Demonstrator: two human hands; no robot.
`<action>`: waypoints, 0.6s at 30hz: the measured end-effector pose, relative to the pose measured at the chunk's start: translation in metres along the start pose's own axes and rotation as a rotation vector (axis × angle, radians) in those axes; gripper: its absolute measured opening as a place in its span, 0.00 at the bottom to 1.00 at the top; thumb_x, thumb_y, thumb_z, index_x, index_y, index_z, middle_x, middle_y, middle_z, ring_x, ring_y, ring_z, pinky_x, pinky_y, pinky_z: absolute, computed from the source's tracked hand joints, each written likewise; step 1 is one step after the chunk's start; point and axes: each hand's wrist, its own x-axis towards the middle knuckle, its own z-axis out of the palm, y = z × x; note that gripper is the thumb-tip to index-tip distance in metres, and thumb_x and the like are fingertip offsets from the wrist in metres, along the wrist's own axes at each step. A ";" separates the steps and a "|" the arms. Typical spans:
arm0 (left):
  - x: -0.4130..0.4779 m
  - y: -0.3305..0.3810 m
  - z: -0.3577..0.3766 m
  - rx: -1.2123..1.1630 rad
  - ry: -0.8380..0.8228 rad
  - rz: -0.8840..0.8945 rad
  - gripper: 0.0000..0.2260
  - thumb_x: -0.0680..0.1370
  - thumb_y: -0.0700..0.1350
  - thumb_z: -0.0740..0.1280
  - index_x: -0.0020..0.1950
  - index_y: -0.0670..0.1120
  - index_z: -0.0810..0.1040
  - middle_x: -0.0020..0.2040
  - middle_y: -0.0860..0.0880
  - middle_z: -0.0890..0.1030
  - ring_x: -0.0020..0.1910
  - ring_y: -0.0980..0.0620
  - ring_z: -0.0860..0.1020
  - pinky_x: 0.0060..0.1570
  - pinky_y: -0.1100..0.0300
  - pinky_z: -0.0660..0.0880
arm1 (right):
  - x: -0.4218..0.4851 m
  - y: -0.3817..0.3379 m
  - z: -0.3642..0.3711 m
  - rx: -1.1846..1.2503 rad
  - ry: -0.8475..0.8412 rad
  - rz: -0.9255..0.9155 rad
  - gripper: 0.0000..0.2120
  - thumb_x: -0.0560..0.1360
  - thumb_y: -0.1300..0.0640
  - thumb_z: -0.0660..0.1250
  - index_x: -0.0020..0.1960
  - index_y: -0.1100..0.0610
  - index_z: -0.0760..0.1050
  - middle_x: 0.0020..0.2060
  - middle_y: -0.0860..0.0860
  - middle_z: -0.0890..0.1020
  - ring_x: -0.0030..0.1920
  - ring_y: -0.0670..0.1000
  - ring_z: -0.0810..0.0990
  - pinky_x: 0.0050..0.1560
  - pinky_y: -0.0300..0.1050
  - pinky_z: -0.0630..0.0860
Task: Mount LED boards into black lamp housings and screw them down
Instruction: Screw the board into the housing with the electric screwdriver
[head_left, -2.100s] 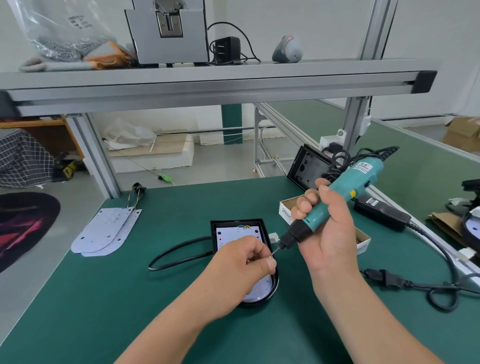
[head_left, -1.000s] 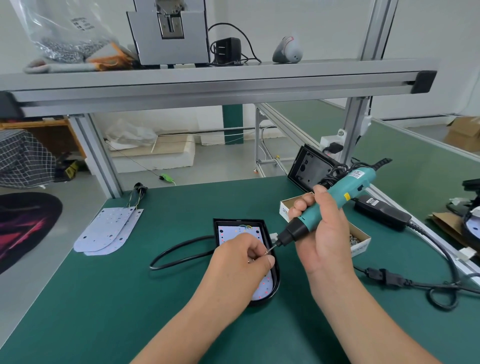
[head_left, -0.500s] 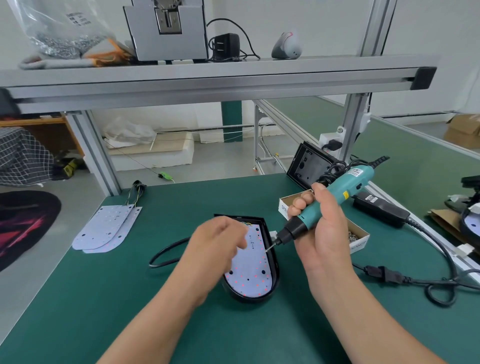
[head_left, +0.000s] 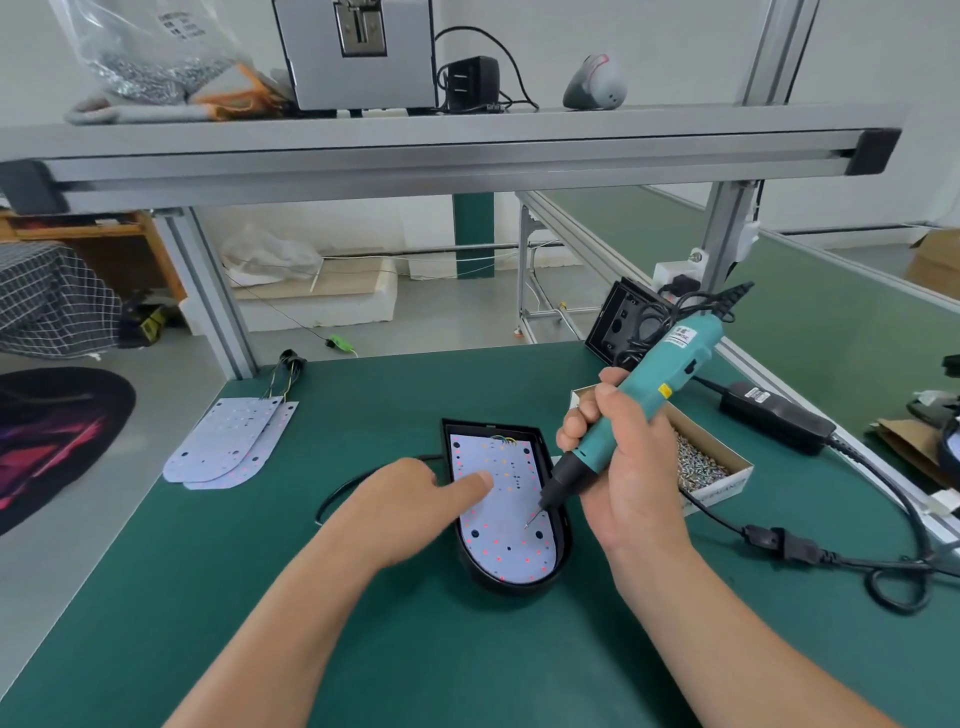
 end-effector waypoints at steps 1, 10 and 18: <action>0.000 0.000 0.002 -0.009 -0.013 0.006 0.30 0.72 0.71 0.67 0.35 0.50 0.55 0.27 0.55 0.56 0.26 0.52 0.56 0.32 0.54 0.54 | -0.001 0.002 0.000 -0.007 -0.004 0.004 0.08 0.79 0.63 0.64 0.56 0.56 0.71 0.36 0.52 0.71 0.33 0.52 0.72 0.34 0.44 0.73; 0.009 -0.004 0.008 -0.156 -0.104 -0.041 0.21 0.66 0.57 0.68 0.31 0.50 0.57 0.34 0.50 0.61 0.36 0.48 0.59 0.40 0.47 0.57 | -0.002 0.009 0.000 -0.036 -0.030 0.005 0.11 0.80 0.65 0.63 0.60 0.56 0.69 0.36 0.53 0.71 0.31 0.52 0.72 0.34 0.44 0.74; 0.012 -0.006 0.009 -0.194 -0.138 -0.060 0.20 0.64 0.58 0.68 0.31 0.50 0.58 0.34 0.48 0.66 0.36 0.47 0.59 0.37 0.49 0.55 | -0.007 0.013 0.005 -0.091 -0.061 -0.010 0.14 0.76 0.63 0.65 0.60 0.57 0.69 0.35 0.54 0.70 0.31 0.54 0.71 0.36 0.47 0.72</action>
